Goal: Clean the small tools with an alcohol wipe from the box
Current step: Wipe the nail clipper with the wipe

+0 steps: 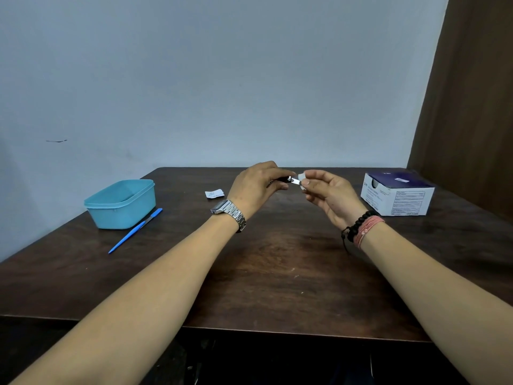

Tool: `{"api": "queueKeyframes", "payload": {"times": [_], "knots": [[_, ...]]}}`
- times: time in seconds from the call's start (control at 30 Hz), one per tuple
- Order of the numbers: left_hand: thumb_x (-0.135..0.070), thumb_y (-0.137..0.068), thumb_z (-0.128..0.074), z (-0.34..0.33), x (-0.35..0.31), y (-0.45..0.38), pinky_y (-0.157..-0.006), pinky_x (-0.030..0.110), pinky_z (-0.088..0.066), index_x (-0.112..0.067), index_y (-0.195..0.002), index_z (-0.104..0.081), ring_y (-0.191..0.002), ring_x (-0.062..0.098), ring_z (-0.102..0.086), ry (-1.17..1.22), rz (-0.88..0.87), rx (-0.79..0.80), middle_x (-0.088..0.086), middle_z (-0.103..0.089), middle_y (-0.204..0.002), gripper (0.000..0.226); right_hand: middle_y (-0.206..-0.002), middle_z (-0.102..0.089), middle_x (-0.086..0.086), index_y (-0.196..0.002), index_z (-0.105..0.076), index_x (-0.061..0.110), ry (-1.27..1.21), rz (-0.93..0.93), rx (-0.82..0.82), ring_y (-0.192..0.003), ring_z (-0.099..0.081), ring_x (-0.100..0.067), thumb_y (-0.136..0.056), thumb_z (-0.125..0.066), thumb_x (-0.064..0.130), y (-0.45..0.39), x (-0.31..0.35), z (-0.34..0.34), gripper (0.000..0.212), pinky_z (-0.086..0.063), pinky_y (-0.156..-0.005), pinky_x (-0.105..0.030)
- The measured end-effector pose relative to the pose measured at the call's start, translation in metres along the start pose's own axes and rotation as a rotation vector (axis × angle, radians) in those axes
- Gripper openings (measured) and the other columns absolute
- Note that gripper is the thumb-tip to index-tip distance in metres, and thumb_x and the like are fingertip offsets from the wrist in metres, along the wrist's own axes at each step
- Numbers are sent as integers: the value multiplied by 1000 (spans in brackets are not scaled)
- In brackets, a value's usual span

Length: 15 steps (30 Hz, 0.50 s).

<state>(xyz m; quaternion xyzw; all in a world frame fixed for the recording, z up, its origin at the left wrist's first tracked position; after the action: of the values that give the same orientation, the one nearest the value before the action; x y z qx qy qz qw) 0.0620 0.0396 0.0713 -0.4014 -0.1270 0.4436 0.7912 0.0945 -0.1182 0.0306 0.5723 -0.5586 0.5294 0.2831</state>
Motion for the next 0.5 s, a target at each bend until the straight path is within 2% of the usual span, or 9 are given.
{"api": "queueKeyframes", "payload": {"times": [0.13, 0.23, 0.33, 0.4, 0.5], "knots": [[-23, -85, -69, -4, -3, 1, -70, 31, -47, -20, -106, -73, -85, 20, -63, -4, -23, -1, 0, -68, -88, 22, -71, -70, 3, -94, -63, 10, 40, -25, 51, -65, -64, -6, -88, -63, -2, 1, -3, -5, 13, -54, -61, -17], [-21, -83, -70, -5, -4, 0, -71, 30, -48, -19, -104, -74, -83, 18, -63, 40, -11, 0, 0, -69, -89, 22, -72, -70, 3, -93, -63, 10, 40, -26, 54, -64, -64, -6, -88, -64, -2, 1, -3, -5, 14, -53, -61, -17], [-19, -81, -73, -4, 1, -1, -75, 32, -49, -19, -102, -74, -80, 11, -61, 159, 70, 0, -4, -69, -87, 21, -75, -67, 1, -92, -63, 11, 20, -12, 38, -64, -62, -6, -86, -65, -1, 0, 0, -3, 14, -53, -62, -17], [-16, -80, -74, -5, 3, -1, -78, 31, -51, -18, -101, -75, -83, 13, -64, 247, 118, 10, -3, -70, -88, 21, -75, -65, 1, -92, -64, 11, 14, -19, 40, -64, -61, -6, -87, -66, 0, -1, -1, -3, 13, -53, -62, -18], [-12, -80, -75, -8, 2, 1, -84, 23, -51, -14, -102, -75, -87, 6, -66, 385, 177, 18, -1, -72, -92, 22, -72, -62, 2, -90, -63, 13, 9, -56, 56, -63, -58, -6, -88, -64, 2, 0, -4, -4, 10, -53, -60, -18]]}}
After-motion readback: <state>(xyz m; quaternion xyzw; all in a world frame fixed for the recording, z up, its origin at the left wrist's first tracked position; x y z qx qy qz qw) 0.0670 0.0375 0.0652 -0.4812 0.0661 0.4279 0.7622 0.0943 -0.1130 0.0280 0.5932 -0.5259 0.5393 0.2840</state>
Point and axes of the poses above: each hand's wrist, its own y-axis away from the middle knuckle, its own z-axis out of the back of the hand, x = y × z, the point moved 6 cm from there along -y, towards the middle knuckle
